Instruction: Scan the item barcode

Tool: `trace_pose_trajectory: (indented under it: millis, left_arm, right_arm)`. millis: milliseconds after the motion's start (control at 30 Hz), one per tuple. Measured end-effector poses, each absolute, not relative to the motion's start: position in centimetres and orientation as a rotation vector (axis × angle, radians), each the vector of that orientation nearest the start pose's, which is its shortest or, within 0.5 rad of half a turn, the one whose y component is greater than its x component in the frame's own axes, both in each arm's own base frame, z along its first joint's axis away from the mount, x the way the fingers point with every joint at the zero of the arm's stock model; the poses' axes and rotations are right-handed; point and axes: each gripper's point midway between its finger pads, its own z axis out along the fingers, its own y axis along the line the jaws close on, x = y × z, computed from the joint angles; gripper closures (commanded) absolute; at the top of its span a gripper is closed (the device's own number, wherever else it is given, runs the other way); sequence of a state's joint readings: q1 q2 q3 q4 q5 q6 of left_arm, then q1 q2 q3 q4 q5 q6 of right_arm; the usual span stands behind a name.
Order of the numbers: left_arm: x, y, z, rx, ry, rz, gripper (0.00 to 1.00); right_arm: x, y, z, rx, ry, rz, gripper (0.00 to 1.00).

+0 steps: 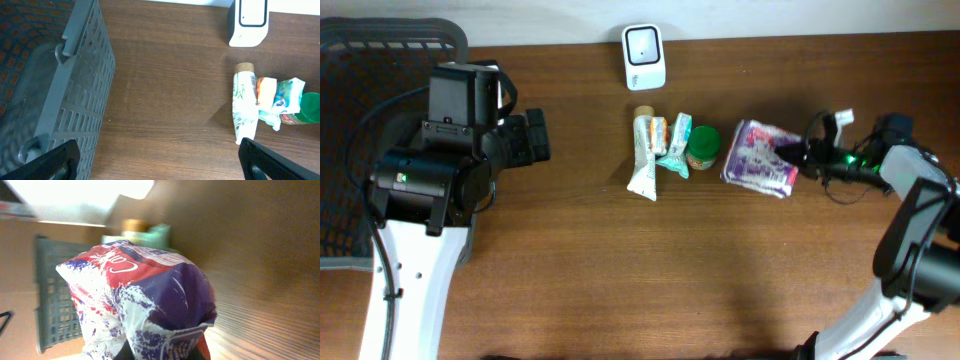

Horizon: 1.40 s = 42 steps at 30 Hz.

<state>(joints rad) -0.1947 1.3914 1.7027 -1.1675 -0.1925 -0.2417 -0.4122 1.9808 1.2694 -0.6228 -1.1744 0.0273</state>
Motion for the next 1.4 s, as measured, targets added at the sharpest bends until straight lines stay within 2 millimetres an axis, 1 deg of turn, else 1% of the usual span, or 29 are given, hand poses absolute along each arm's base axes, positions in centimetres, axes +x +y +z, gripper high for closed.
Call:
trace_pose_trajectory:
  millis: [33,67,100,167,233,267,333,367,400,467,500,567,633,667,700,833,1133,1300,1400]
  left_arm:
    - [34.7,-3.5,32.2,-0.143,2.402,0.032,0.01]
    - [34.7,-3.5,32.2,-0.143,2.402,0.032,0.01]
    - [34.7,-3.5,32.2,-0.143,2.402,0.032,0.01]
    - [34.7,-3.5,32.2,-0.143,2.402,0.032,0.01]
    - [34.7,-3.5,32.2,-0.143,2.402,0.032,0.01]
    - [34.7,-3.5,32.2,-0.143,2.402,0.032,0.01]
    - [34.7,-3.5,32.2,-0.143,2.402,0.032,0.01]
    - [34.7,-3.5,32.2,-0.143,2.402,0.032,0.01]
    - [34.7,-3.5,32.2,-0.143,2.402,0.032,0.01]
    - [34.6,-3.5,32.2,-0.143,2.403,0.033,0.01]
    - [34.7,-3.5,32.2,-0.143,2.402,0.033,0.01]
    - [34.7,-3.5,32.2,-0.143,2.402,0.032,0.01]
    - [34.7,-3.5,32.2,-0.143,2.402,0.032,0.01]
    - [34.7,-3.5,32.2,-0.143,2.402,0.032,0.01]
    - [34.7,-3.5,32.2,-0.143,2.402,0.032,0.01]
    - [34.7,-3.5,32.2,-0.143,2.402,0.032,0.01]
    - [34.7,-3.5,32.2,-0.143,2.402,0.032,0.01]
    - [34.6,-3.5,32.2,-0.143,2.403,0.033,0.01]
    - [34.6,-3.5,32.2,-0.143,2.403,0.033,0.01]
  right_arm:
    - [41.6,-0.5,11.9,0.287,2.273,1.45,0.96]
    - [41.9,0.0,13.7,0.236,2.247,1.44,0.96]
    - [42.0,0.8,15.9,0.175,2.224,1.422,0.96]
    - [42.1,2.2,19.6,0.092,2.199,1.368,0.96]
    - [42.3,3.3,22.1,0.054,2.189,1.295,0.96]
    - [42.6,4.1,23.7,0.034,2.181,1.224,0.96]
    - [43.1,6.0,25.7,0.007,2.162,1.151,0.96]
    - [43.3,6.8,26.2,-0.004,2.152,1.133,0.96]
    - [43.7,8.4,27.1,-0.02,2.132,1.116,0.96]
    - [44.4,11.4,28.0,-0.047,2.107,1.116,0.96]
    - [44.6,13.5,28.5,-0.064,2.09,1.13,0.96]
    - [44.6,16.2,29.4,-0.118,2.048,1.153,0.96]
    - [44.2,18.7,30.2,-0.163,2.021,1.187,0.96]
    - [44.0,19.5,30.4,-0.179,2.014,1.2,0.96]
    - [43.9,19.9,30.5,-0.174,2.012,1.213,0.96]
    - [44.2,19.7,30.6,-0.106,2.023,1.233,0.96]
    - [43.9,19.6,29.8,-0.053,2.072,1.254,0.96]
    - [43.9,19.6,29.7,-0.043,2.078,1.253,0.96]
    - [43.9,19.0,28.4,0.022,2.134,1.215,0.96]
